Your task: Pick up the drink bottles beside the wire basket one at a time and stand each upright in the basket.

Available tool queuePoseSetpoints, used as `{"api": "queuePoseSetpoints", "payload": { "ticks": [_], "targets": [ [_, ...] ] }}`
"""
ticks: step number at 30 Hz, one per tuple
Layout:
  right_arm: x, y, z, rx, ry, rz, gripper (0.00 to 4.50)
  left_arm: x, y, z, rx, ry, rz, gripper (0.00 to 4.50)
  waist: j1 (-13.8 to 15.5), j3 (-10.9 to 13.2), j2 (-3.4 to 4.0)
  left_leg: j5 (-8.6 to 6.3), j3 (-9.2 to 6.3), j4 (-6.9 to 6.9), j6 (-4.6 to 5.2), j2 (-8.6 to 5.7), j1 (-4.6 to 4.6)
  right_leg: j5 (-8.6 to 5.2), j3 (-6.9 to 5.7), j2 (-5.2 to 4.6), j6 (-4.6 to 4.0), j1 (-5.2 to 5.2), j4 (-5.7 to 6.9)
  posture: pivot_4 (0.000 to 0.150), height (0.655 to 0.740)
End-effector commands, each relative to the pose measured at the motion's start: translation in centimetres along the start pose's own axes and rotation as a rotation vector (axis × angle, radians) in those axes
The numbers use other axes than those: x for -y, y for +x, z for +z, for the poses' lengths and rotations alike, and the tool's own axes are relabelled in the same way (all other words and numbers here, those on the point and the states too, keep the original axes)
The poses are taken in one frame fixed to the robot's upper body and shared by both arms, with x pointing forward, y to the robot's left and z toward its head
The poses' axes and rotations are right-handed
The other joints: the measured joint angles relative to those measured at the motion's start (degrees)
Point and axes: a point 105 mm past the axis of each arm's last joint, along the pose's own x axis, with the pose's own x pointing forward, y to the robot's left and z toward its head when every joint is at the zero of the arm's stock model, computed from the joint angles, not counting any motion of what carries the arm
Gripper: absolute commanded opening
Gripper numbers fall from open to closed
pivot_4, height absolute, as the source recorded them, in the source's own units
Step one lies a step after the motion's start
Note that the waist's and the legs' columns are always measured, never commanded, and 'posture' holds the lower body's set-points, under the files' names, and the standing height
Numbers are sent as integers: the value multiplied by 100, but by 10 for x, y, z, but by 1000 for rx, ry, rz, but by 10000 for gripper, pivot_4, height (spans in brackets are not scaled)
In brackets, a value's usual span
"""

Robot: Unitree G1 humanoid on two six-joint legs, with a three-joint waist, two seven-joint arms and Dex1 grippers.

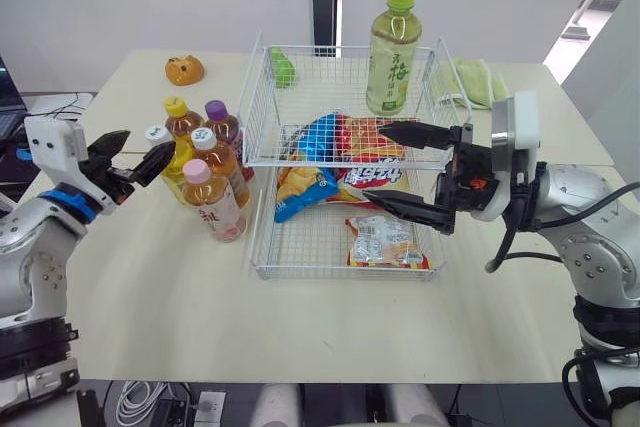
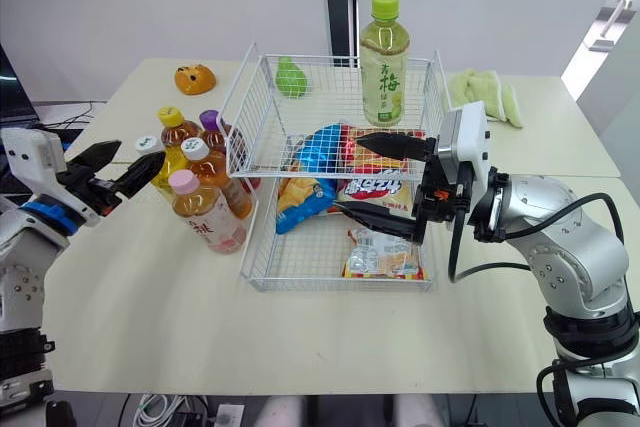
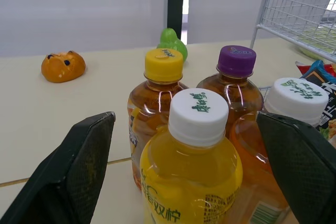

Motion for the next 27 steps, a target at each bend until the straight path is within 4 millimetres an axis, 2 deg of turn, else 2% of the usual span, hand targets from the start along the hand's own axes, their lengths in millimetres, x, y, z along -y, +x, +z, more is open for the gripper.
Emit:
{"api": "queuePoseSetpoints", "payload": {
  "ticks": [1, 19, 27],
  "targets": [
    [-4, -2, 16, 31, -55, 3, 45000, -3, 5, 11, 33, 54, -5, 44682, -1, 0, 0, 0, 1, 0, 0, 0, 0, 0, 1, 0, 0, -1, 0, 1500, 7400],
    [-6, -2, 18, 31, -50, -15, 45000, -1, 21, 5, 34, 56, -20, 44682, -27, 0, 0, 0, 3, 0, 0, 1, -2, 0, 0, -1, 1, -3, 1, 1500, 7400],
    [-6, -1, 18, 37, -50, -19, 45000, 2, 22, 0, 10, 52, -40, 20497, -44, 0, 0, 0, 3, 0, 0, 1, -1, 0, 0, -1, 1, -3, 1, 1500, 7400]
  ]
}}
